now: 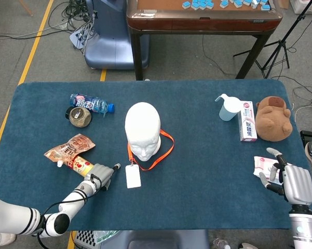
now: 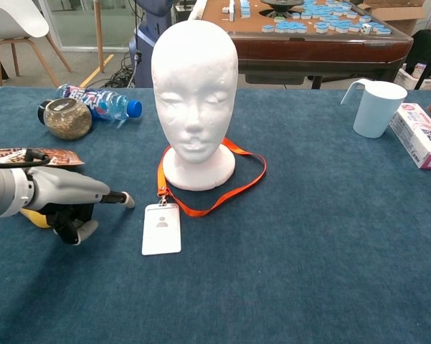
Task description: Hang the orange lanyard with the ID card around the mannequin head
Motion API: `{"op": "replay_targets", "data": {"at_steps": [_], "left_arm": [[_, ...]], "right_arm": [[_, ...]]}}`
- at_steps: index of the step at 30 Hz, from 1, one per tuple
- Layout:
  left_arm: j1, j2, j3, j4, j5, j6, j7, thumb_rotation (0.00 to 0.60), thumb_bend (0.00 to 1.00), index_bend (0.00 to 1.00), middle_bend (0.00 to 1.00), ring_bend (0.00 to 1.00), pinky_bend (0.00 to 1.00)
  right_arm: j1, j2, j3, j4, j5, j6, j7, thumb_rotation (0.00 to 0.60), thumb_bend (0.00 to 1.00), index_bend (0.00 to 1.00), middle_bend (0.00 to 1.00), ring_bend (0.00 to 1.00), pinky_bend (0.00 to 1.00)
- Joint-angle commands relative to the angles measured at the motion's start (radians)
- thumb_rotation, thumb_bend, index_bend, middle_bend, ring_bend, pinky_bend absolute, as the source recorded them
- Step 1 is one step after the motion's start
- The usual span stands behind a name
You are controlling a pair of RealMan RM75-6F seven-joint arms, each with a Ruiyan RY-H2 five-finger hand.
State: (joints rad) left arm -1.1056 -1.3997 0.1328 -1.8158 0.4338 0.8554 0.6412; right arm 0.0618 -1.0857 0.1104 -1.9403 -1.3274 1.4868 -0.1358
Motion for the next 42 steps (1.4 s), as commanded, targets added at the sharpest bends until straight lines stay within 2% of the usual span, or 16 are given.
{"op": "replay_targets", "data": {"at_steps": [1, 16, 26, 33, 39, 42], "left_arm": [[-0.009, -0.016, -0.007, -0.006, 0.009, -0.002, 0.007, 0.600, 0.66, 0.05, 0.90, 0.91, 0.98], [-0.053, -0.061, -0.039, -0.063, 0.037, 0.030, 0.043, 0.600, 0.66, 0.05, 0.90, 0.91, 0.98], [-0.033, -0.051, -0.061, -0.116, 0.125, 0.115, 0.037, 0.600, 0.65, 0.05, 0.90, 0.91, 0.98], [-0.039, -0.088, -0.076, -0.114, 0.137, 0.202, 0.110, 0.600, 0.65, 0.05, 0.90, 0.91, 0.98], [-0.065, -0.100, -0.075, -0.146, 0.047, 0.281, 0.236, 0.600, 0.65, 0.05, 0.89, 0.91, 0.98], [-0.066, -0.099, -0.087, -0.162, 0.017, 0.282, 0.244, 0.600, 0.65, 0.05, 0.89, 0.91, 0.98]], "right_arm": [[-0.003, 0.001, -0.001, 0.000, 0.000, 0.003, 0.000, 0.600, 0.33, 0.22, 0.71, 0.73, 0.86], [-0.025, 0.014, -0.002, 0.001, -0.004, 0.023, 0.029, 0.600, 0.33, 0.22, 0.72, 0.73, 0.86], [-0.030, 0.011, -0.005, 0.016, -0.002, 0.015, 0.053, 0.600, 0.33, 0.22, 0.72, 0.73, 0.86], [-0.042, 0.017, -0.006, 0.022, -0.004, 0.026, 0.068, 0.600, 0.33, 0.22, 0.72, 0.73, 0.86], [-0.048, 0.018, -0.011, 0.027, -0.008, 0.024, 0.080, 0.600, 0.33, 0.22, 0.72, 0.73, 0.86], [-0.047, 0.017, -0.010, 0.029, -0.009, 0.023, 0.083, 0.600, 0.33, 0.22, 0.72, 0.73, 0.86]]}}
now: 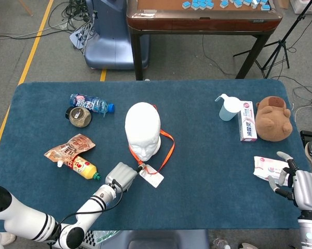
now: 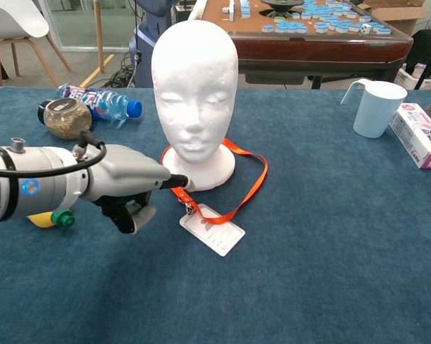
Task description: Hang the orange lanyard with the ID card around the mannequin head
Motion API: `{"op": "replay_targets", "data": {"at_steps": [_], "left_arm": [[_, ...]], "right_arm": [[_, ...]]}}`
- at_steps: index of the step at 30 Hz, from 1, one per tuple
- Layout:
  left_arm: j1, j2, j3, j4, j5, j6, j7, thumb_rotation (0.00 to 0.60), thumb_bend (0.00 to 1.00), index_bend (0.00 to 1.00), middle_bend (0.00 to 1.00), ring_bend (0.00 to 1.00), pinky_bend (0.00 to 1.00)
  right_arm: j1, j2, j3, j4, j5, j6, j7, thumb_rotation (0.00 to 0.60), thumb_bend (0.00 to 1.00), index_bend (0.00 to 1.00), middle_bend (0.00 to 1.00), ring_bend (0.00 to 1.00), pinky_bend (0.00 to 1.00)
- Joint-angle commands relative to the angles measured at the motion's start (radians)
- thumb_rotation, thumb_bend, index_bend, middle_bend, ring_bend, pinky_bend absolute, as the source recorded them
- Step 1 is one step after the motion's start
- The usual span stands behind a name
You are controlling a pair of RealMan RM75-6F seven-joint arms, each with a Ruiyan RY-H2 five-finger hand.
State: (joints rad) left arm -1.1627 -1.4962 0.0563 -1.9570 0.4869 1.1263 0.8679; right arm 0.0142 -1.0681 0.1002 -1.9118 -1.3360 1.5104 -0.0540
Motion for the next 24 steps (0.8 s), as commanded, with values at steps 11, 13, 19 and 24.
{"op": "replay_targets", "data": {"at_steps": [11, 13, 19, 24], "left_arm": [[0.020, -0.048, -0.050, 0.097, -0.024, -0.083, -0.080, 0.600, 0.65, 0.05, 0.89, 0.91, 0.98], [0.027, -0.056, -0.056, 0.116, -0.012, -0.098, -0.101, 0.600, 0.65, 0.05, 0.89, 0.91, 0.98], [0.027, -0.086, -0.071, 0.176, -0.018, -0.141, -0.125, 0.600, 0.65, 0.05, 0.89, 0.91, 0.98], [0.010, -0.116, -0.072, 0.221, -0.051, -0.149, -0.100, 0.600, 0.64, 0.05, 0.89, 0.91, 0.98]], "right_arm": [[-0.004, -0.002, -0.001, 0.008, 0.001, -0.005, 0.008, 0.600, 0.33, 0.22, 0.72, 0.73, 0.86], [-0.005, -0.002, -0.001, 0.008, 0.001, -0.004, 0.009, 0.600, 0.33, 0.22, 0.72, 0.73, 0.86], [-0.006, -0.004, -0.001, 0.011, 0.002, -0.006, 0.011, 0.600, 0.33, 0.22, 0.72, 0.73, 0.86], [-0.010, -0.003, 0.000, 0.014, 0.005, -0.005, 0.017, 0.600, 0.33, 0.22, 0.72, 0.73, 0.86]]}}
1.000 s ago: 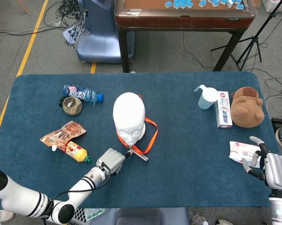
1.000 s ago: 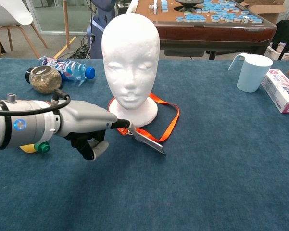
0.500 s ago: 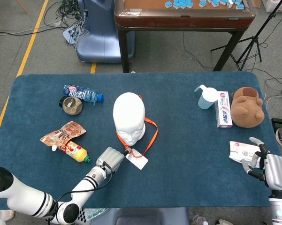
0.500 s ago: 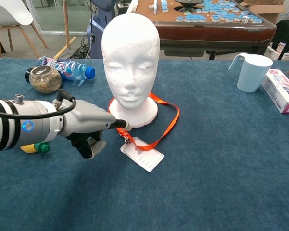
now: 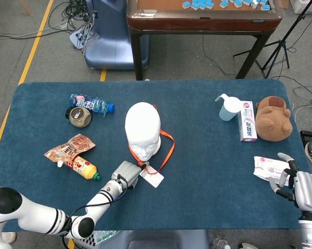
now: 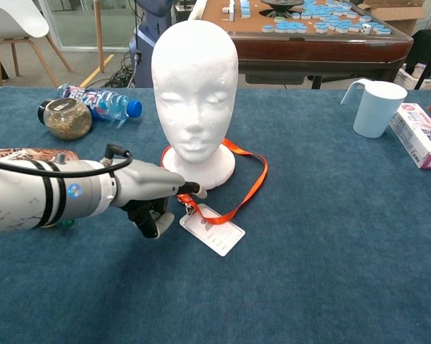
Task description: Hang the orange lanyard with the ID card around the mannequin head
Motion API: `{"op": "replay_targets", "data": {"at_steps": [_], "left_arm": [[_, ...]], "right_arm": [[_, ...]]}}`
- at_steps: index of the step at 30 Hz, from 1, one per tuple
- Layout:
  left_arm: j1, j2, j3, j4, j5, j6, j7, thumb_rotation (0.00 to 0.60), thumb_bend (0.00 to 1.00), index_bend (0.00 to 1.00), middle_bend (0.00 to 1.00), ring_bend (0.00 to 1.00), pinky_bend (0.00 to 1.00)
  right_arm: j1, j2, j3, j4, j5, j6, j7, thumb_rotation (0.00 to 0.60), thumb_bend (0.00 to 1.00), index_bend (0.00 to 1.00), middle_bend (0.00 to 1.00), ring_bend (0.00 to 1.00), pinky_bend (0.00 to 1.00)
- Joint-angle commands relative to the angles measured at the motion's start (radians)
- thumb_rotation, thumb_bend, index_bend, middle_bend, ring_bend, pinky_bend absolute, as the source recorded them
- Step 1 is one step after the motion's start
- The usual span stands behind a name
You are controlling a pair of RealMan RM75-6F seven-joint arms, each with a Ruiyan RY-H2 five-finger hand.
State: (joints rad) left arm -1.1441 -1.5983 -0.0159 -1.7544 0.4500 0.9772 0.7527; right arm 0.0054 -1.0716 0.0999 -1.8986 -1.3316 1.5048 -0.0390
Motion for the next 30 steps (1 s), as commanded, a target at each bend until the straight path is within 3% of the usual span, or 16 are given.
{"op": "replay_targets", "data": {"at_steps": [1, 17, 30], "left_arm": [[-0.011, -0.019, 0.001, 0.026, -0.022, 0.001, 0.021, 0.600, 0.64, 0.05, 0.89, 0.91, 0.98], [-0.029, -0.044, 0.004, 0.065, -0.090, -0.021, 0.053, 0.600, 0.64, 0.05, 0.89, 0.91, 0.98], [-0.050, -0.010, 0.033, -0.044, -0.063, -0.061, 0.065, 0.600, 0.64, 0.05, 0.89, 0.91, 0.98]], "right_arm": [[-0.002, 0.001, 0.000, 0.002, 0.000, 0.001, 0.004, 0.600, 0.33, 0.22, 0.72, 0.73, 0.86], [-0.010, 0.000, 0.000, 0.012, 0.006, -0.001, 0.018, 0.600, 0.33, 0.22, 0.72, 0.73, 0.86], [-0.014, -0.002, 0.001, 0.009, 0.004, 0.003, 0.016, 0.600, 0.33, 0.22, 0.72, 0.73, 0.86]]}}
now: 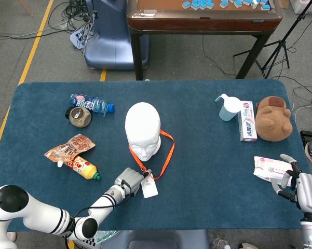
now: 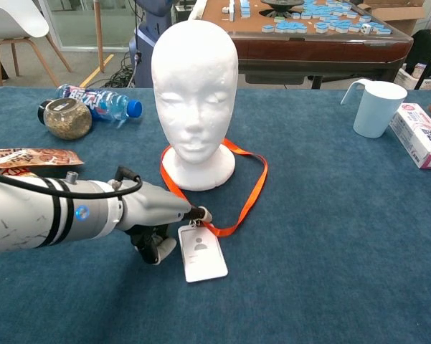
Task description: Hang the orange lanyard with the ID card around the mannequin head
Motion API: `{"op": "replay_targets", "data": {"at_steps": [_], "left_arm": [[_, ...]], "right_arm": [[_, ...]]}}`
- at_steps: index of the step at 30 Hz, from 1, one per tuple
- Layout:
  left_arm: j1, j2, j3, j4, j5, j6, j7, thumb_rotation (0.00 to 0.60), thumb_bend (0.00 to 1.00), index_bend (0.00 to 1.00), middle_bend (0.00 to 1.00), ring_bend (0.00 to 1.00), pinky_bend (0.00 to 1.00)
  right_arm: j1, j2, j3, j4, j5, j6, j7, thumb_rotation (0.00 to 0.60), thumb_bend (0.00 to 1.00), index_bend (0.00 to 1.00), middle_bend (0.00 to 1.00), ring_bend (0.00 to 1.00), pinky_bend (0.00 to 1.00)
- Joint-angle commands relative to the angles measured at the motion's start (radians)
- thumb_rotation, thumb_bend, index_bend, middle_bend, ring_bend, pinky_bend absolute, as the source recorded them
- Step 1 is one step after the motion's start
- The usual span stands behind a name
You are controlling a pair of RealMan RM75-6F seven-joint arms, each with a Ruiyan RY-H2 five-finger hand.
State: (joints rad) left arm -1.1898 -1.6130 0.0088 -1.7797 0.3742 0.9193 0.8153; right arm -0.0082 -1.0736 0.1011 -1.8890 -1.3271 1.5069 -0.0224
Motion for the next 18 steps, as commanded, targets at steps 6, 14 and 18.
{"op": "replay_targets", "data": {"at_steps": [6, 14, 18], "left_arm": [[-0.011, 0.021, 0.022, -0.082, 0.052, 0.007, -0.001, 0.600, 0.63, 0.05, 0.89, 0.91, 0.98], [0.021, 0.087, 0.028, -0.168, 0.138, 0.064, -0.045, 0.600, 0.63, 0.05, 0.89, 0.91, 0.98], [0.041, 0.122, 0.052, -0.179, 0.148, 0.087, -0.054, 0.600, 0.63, 0.05, 0.89, 0.91, 0.98]], "right_arm": [[-0.006, 0.001, 0.000, -0.003, -0.001, 0.007, 0.002, 0.600, 0.33, 0.22, 0.72, 0.73, 0.86], [-0.003, -0.001, 0.002, 0.000, -0.002, 0.001, 0.007, 0.600, 0.33, 0.22, 0.72, 0.73, 0.86], [-0.001, -0.002, 0.003, 0.001, -0.005, -0.002, 0.007, 0.600, 0.33, 0.22, 0.72, 0.73, 0.86]]}}
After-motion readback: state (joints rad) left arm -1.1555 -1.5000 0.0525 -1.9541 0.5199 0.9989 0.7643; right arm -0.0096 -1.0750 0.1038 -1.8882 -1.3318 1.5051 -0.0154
